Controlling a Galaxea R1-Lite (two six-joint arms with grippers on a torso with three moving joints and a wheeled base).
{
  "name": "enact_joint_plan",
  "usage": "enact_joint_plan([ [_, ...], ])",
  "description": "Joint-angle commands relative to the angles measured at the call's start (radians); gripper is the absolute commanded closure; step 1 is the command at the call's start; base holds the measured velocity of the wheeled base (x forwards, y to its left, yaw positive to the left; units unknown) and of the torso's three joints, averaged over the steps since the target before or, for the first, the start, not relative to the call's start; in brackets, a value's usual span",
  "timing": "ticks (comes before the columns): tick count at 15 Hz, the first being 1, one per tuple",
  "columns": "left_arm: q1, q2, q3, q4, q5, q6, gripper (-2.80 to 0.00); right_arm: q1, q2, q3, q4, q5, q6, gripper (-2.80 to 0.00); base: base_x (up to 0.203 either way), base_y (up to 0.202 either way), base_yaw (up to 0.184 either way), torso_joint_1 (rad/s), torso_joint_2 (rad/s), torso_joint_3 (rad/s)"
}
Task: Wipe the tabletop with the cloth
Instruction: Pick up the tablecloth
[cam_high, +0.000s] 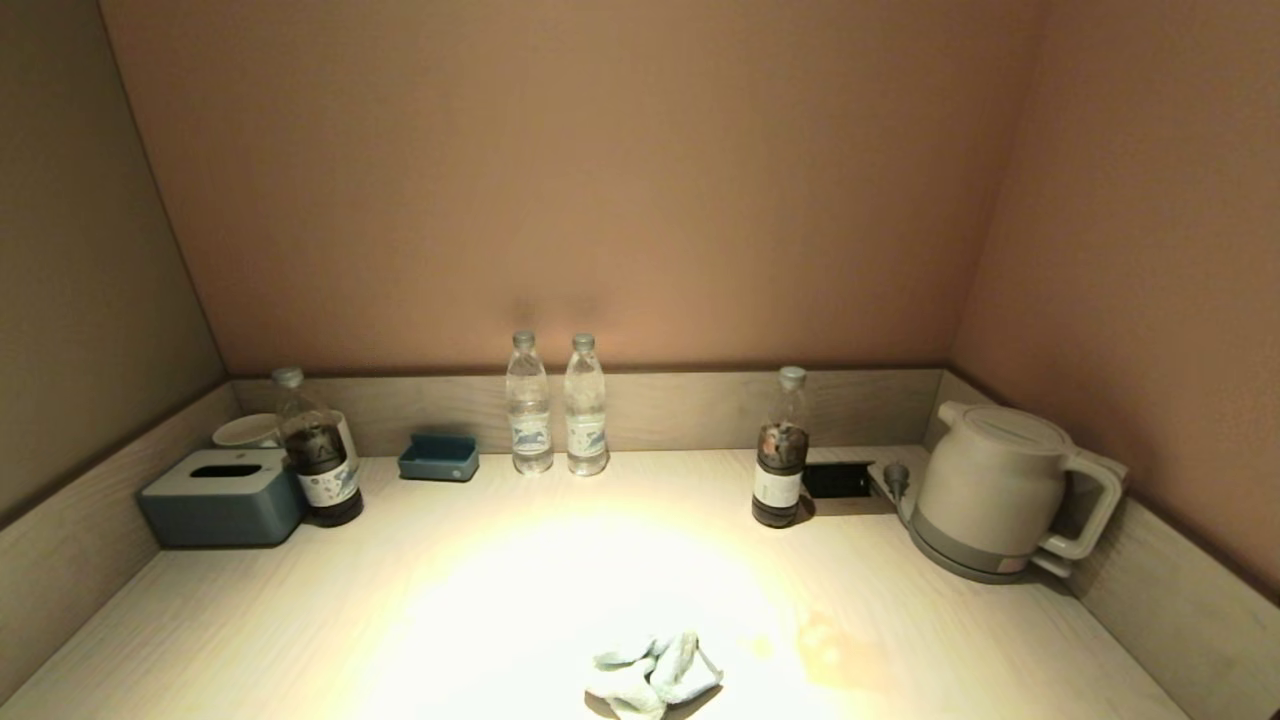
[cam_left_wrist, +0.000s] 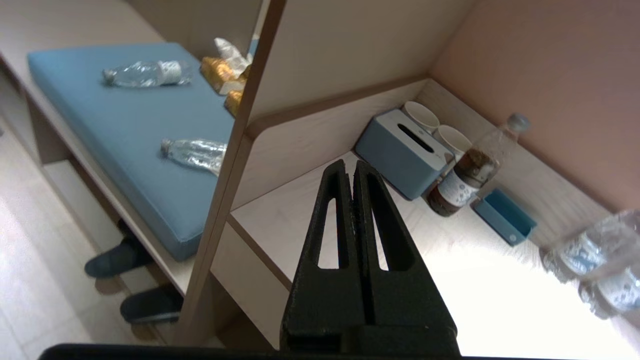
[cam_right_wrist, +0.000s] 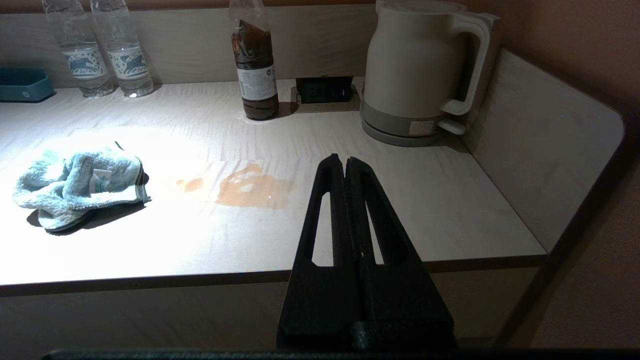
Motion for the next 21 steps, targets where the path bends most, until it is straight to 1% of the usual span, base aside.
enact_joint_plan([
  [1,0.010,-0.122,0.074,-0.028,-0.023,0.037,0.00,0.000,0.001,0.000,0.000,0.000,0.000,0.00,0.000,0.000,0.000,0.000,0.00,0.000],
  [2,0.011,-0.189,0.115,-0.059,-0.056,0.090,0.00,0.000,0.001,0.000,0.000,0.000,0.000,0.00,0.000,0.000,0.000,0.000,0.00,0.000],
  [3,0.012,-0.258,0.161,-0.092,-0.094,0.155,0.00,0.000,0.001,0.000,0.000,0.000,0.000,0.00,0.000,0.000,0.000,0.000,0.00,0.000],
  [4,0.013,-0.322,0.207,-0.128,-0.139,0.233,0.00,0.000,0.001,0.000,0.000,0.000,0.000,0.00,0.000,0.000,0.000,0.000,0.00,0.000],
  [5,0.014,-0.356,0.251,-0.171,-0.176,0.293,0.00,0.001,0.001,0.000,0.000,0.000,0.000,0.00,0.000,0.000,0.000,0.000,0.00,0.000],
  [6,0.014,-0.363,0.315,-0.262,-0.238,0.324,0.00,0.000,0.001,0.000,0.000,0.000,0.000,0.00,0.000,0.000,0.000,0.000,0.00,0.000],
  [7,0.014,-0.363,0.369,-0.331,-0.325,0.353,0.00,0.000,0.001,0.000,0.000,0.000,0.000,0.00,0.000,0.000,0.000,0.000,0.00,0.000],
  [8,0.013,-0.363,0.420,-0.380,-0.396,0.378,0.00,0.000,0.001,0.000,0.000,0.000,0.000,0.00,0.000,0.000,0.000,0.000,0.00,0.000],
  [9,0.013,-0.363,0.462,-0.447,-0.453,0.399,0.00,0.000,0.001,0.000,0.000,0.000,0.000,0.00,0.000,0.000,0.000,0.000,0.00,0.000],
  [10,0.013,-0.363,0.478,-0.478,-0.485,0.413,0.00,0.000,0.001,0.000,0.000,0.000,0.000,0.00,0.000,0.000,0.000,0.000,0.00,0.000],
  [11,0.013,-0.363,0.505,-0.512,-0.557,0.431,0.00,0.000,0.001,0.000,0.000,0.000,0.000,0.00,0.000,0.000,0.000,0.000,0.00,0.000],
  [12,0.013,-0.363,0.534,-0.526,-0.586,0.455,0.00,0.000,0.001,0.000,0.000,0.000,0.000,0.00,0.000,0.000,0.000,0.000,0.00,0.000],
  [14,0.013,-0.363,0.577,-0.509,-0.606,0.510,0.00,0.000,0.001,0.000,0.000,0.000,0.000,0.00,0.000,0.000,0.000,0.000,0.00,0.000],
  [15,0.013,-0.363,0.578,-0.499,-0.614,0.509,0.00,0.001,0.001,0.000,0.000,0.000,0.000,0.00,0.000,0.000,0.000,0.000,0.00,0.000],
  [17,0.013,-0.363,0.578,-0.460,-0.653,0.511,0.00,0.001,0.001,0.000,0.000,0.000,0.000,0.00,0.000,0.000,0.000,0.000,0.00,0.000],
  [18,0.013,-0.363,0.578,-0.429,-0.684,0.513,0.00,0.000,0.001,0.000,0.000,0.000,0.000,0.00,0.000,0.000,0.000,0.000,0.00,0.000],
  [19,0.013,-0.363,0.578,-0.428,-0.685,0.513,0.00,0.000,0.001,0.000,0.000,0.000,0.000,0.00,0.000,0.000,0.000,0.000,0.00,0.000],
  [21,0.013,-0.363,0.575,-0.339,-0.704,0.509,0.00,0.000,0.001,0.000,0.000,0.000,0.000,0.00,0.000,0.000,0.000,0.000,0.00,0.000],
])
